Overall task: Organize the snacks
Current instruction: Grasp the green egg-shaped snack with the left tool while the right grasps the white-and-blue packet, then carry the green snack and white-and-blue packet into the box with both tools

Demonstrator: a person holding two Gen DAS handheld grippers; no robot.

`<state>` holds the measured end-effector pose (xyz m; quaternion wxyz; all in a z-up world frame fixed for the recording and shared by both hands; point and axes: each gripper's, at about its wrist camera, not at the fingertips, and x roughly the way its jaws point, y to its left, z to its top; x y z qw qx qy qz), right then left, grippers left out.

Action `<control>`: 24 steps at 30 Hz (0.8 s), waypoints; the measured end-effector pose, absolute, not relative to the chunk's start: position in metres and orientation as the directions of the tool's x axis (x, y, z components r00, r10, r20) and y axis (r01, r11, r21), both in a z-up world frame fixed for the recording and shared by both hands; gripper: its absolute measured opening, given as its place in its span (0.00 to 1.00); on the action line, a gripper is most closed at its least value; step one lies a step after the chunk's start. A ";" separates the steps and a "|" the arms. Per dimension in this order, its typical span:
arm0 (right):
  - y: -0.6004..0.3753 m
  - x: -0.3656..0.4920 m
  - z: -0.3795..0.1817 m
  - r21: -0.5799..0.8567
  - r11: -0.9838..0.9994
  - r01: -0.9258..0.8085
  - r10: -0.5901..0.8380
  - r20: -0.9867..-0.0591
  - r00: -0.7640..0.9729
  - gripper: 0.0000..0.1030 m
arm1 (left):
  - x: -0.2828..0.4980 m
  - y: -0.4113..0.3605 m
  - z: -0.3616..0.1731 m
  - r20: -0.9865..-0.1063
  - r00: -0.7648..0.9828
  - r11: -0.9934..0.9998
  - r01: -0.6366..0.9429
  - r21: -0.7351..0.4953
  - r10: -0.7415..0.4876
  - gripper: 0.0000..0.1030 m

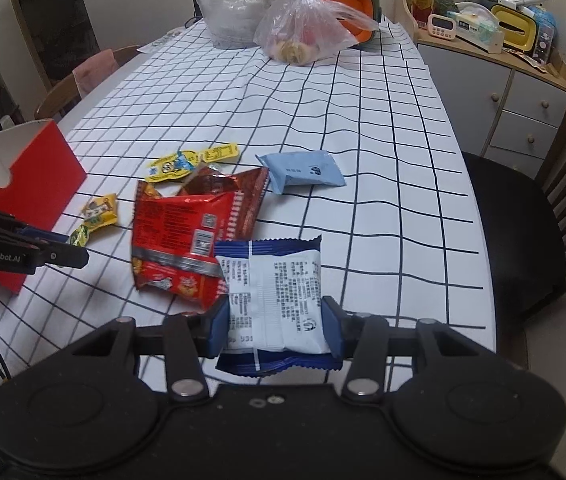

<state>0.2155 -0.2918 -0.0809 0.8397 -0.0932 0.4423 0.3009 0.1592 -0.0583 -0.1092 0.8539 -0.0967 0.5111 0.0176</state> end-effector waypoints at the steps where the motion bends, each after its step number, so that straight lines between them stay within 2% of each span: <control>1: -0.290 0.211 -0.077 0.110 0.801 -0.588 0.425 -0.797 0.430 0.45 | 0.156 -0.057 -0.106 -0.874 0.481 0.980 -0.131 -0.152 -0.071 0.29; 24: -0.165 0.135 -0.004 0.125 0.699 -0.705 0.540 -0.738 0.405 0.45 | 0.076 0.024 -0.034 -0.829 0.559 0.954 -0.240 -0.178 -0.014 0.29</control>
